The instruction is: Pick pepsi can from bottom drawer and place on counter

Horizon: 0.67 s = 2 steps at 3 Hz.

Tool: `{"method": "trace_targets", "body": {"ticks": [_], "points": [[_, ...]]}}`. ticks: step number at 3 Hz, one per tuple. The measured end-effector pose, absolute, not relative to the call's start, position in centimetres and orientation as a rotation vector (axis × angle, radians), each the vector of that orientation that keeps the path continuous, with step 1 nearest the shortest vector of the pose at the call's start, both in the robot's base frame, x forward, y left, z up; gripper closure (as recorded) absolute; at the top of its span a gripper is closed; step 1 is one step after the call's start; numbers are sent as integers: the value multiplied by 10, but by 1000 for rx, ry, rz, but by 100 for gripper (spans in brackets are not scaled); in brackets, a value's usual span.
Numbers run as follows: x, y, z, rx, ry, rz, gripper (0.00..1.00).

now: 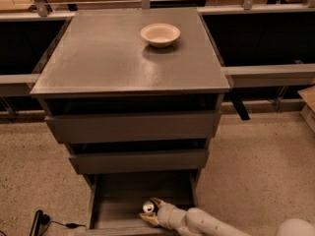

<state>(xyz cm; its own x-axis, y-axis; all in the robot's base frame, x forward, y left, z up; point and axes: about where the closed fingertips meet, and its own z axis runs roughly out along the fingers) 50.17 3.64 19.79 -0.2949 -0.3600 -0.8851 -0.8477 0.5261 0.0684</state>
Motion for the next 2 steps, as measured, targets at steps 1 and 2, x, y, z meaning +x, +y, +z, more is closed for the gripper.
{"method": "trace_targets", "body": {"ticks": [1,2], "points": [[497,30,183,-947,1912,710,69],[496,29,177,-930,1924,725,92]]}}
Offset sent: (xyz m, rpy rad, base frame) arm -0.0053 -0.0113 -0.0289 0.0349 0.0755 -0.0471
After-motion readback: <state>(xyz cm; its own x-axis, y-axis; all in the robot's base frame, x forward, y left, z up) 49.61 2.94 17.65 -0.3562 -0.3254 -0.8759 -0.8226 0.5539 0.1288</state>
